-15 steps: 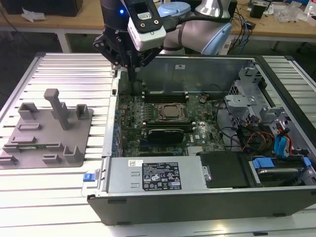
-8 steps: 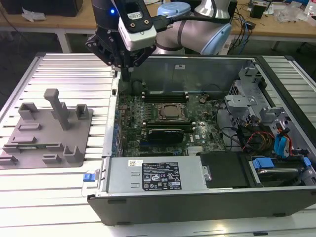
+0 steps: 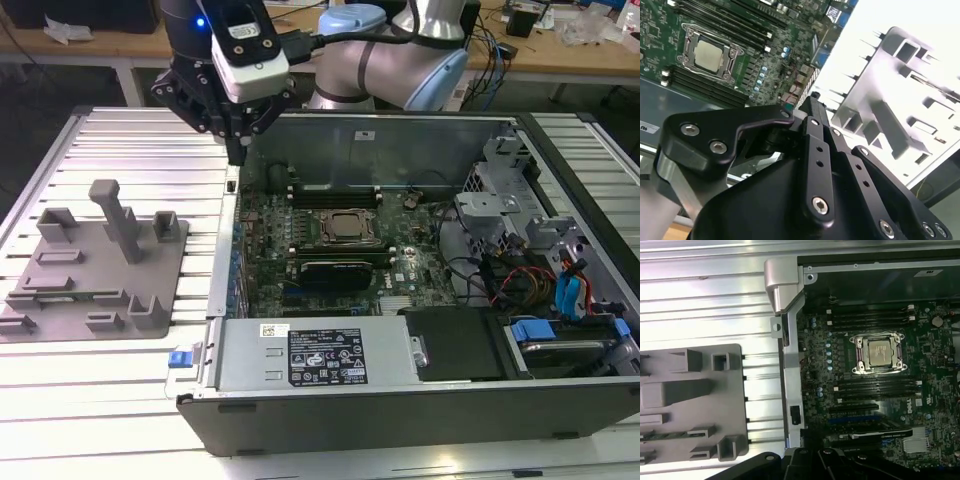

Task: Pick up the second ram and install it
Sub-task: 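Reach for the second ram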

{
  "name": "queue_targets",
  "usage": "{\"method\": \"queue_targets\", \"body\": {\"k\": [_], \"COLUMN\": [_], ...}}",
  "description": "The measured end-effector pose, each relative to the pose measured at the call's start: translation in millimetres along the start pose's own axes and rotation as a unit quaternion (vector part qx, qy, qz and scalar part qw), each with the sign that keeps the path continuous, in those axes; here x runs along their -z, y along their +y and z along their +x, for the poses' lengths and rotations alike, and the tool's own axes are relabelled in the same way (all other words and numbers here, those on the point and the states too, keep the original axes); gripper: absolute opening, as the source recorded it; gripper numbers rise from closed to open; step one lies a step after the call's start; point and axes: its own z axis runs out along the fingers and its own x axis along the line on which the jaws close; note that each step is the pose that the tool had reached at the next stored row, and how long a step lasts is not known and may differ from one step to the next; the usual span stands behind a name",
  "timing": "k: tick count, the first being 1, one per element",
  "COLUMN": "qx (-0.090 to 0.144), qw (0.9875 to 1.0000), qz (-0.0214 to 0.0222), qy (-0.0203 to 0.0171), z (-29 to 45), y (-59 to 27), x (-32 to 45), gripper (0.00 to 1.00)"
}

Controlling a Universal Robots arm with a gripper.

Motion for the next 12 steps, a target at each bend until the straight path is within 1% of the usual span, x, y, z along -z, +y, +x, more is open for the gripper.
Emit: {"method": "queue_targets", "body": {"k": [1, 3, 6, 7, 9, 12], "qx": [0.0, 0.0, 0.0, 0.0, 0.0, 0.0], "qw": [1.0, 1.0, 1.0, 1.0, 1.0, 1.0], "qz": [0.0, 0.0, 0.0, 0.0, 0.0, 0.0], "qy": [0.0, 0.0, 0.0, 0.0, 0.0, 0.0], "z": [3.4, 6.7, 16.0, 20.5, 26.0, 30.1], "y": [-0.3, -0.5, -1.2, -1.5, -1.9, -2.2], "x": [0.1, 0.2, 0.5, 0.6, 0.7, 0.8], "gripper": [0.08, 0.08, 0.08, 0.08, 0.08, 0.08]}}
